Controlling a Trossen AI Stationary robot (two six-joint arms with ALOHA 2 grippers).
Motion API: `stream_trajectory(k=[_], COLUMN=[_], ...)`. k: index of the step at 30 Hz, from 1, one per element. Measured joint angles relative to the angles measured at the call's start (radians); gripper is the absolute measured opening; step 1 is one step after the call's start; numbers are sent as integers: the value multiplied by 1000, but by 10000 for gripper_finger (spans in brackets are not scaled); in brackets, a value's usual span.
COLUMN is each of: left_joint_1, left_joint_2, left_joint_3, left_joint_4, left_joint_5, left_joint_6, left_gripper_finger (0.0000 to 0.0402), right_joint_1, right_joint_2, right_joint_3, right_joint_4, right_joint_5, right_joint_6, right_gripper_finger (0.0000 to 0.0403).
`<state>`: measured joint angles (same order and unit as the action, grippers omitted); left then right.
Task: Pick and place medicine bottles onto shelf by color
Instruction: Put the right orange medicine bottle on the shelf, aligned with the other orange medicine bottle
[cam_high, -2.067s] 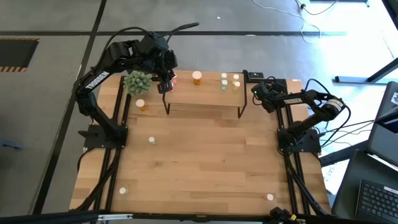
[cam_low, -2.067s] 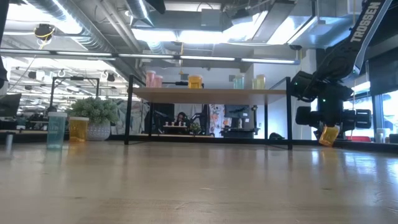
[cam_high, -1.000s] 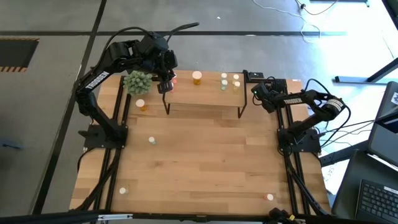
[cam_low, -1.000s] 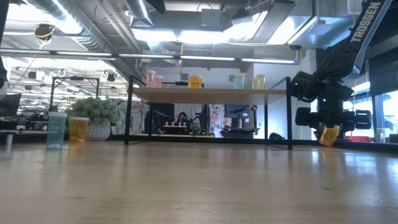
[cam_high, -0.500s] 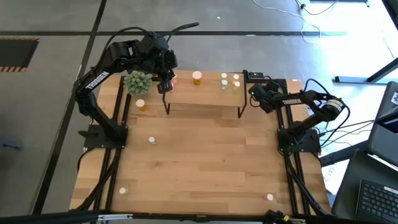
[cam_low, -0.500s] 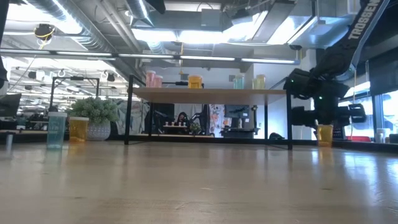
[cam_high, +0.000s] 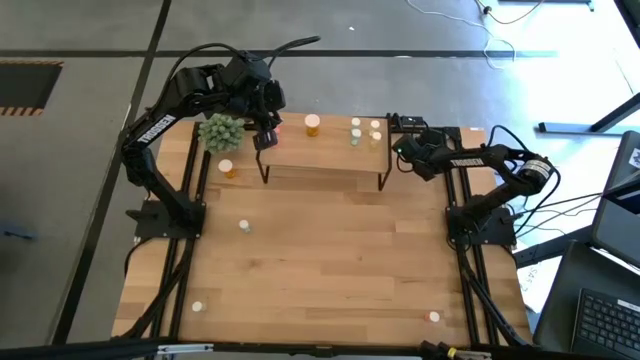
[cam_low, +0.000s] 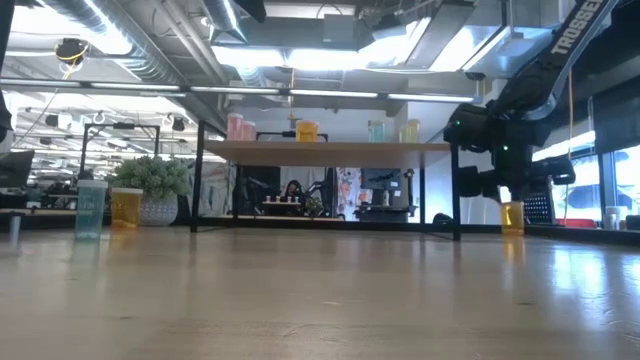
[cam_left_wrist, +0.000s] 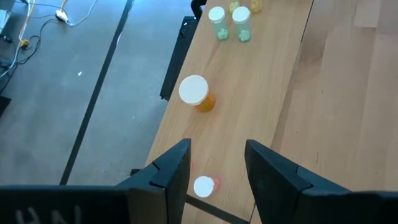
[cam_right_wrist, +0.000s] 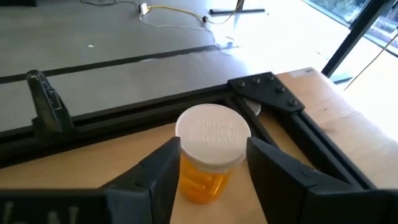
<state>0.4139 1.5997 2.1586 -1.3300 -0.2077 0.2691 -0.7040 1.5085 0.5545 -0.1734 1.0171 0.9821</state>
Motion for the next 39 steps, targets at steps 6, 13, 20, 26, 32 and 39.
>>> stream_trajectory(k=[6, 13, 20, 26, 32, 39], left_joint_1=[0, 0, 0, 0, 0, 0], left_joint_2=[0, 0, 0, 0, 0, 0], left_joint_3=[0, 0, 0, 0, 0, 0], left_joint_4=[0, 0, 0, 0, 0, 0], left_joint_5=[0, 0, 0, 0, 0, 0], left_joint_6=[0, 0, 0, 0, 0, 0], left_gripper_finger=[147, 147, 147, 147, 147, 147], right_joint_1=[10, 9, 9, 11, -22, -92], right_joint_2=[0, -44, -192, -344, -491, -592], right_joint_3=[1, 1, 1, 1, 1, 1], right_joint_4=[-37, -134, -220, -221, -225, -247], right_joint_5=[11, 7, 21, -54, -411, -514], right_joint_6=[1, 12, -20, -192, -404, -293], right_gripper_finger=[166, 164, 164, 164, 165, 165])
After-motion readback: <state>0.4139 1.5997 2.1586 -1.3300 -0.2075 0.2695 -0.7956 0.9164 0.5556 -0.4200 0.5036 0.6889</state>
